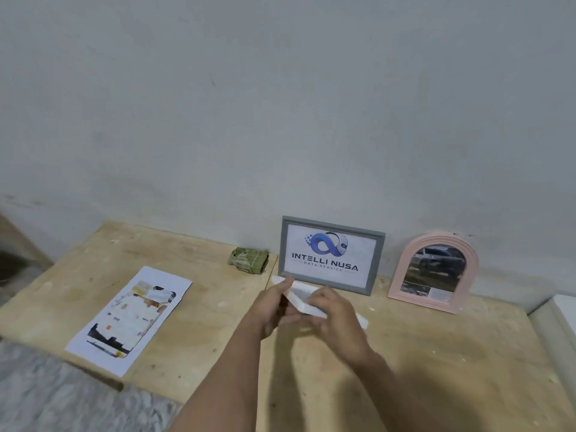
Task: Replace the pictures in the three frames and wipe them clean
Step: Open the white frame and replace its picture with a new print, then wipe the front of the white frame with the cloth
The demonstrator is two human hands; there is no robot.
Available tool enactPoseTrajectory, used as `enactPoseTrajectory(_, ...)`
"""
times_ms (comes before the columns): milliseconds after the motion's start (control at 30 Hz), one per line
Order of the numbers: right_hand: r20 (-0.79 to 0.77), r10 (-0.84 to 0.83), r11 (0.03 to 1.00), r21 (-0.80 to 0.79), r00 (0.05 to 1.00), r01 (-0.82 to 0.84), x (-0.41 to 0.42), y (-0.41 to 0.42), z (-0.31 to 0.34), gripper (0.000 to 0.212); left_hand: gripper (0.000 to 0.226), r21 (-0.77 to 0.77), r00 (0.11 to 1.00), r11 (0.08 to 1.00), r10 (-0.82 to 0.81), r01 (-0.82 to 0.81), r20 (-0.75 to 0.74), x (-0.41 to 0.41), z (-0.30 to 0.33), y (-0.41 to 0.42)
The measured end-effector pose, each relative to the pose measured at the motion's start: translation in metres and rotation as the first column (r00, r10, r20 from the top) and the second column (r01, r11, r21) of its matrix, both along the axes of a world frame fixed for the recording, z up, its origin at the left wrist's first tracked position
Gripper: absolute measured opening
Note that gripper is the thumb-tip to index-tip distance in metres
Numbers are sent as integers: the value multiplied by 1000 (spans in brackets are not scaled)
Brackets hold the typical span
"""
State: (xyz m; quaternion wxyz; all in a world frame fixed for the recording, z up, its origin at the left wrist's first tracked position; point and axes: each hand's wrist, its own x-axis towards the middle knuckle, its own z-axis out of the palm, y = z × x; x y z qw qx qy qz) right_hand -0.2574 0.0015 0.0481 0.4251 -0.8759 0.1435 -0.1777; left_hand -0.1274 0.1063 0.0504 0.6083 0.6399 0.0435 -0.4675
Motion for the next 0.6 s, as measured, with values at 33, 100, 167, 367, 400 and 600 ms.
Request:
enactPoseTrajectory(33,-18,69,997,-42,997,-69,4,5,-2,17,35,15,998,998,59,-59,26,1,1,-1)
enactPoseTrajectory(100,-106,164,986,-17,981,-167,10,8,1,22,26,32,982,983,181,-182,50,5,1,5)
enactPoseTrajectory(167,-148,136,988,91,980,-123,18,4,6,36,23,45,972,973,223,-227,77,9,1,17)
enactPoseTrajectory(367,-457,-233,918,188,858,349,59,-22,8,43,18,-14,949,964,264,-265,171,25,1,72)
enactPoseTrajectory(400,-478,-133,899,312,868,309,65,-18,8,42,19,-30,947,962,271,-270,171,28,-1,79)
enactPoseTrajectory(600,-345,47,854,501,937,142,114,23,-19,34,19,72,905,929,332,-362,265,60,-20,118)
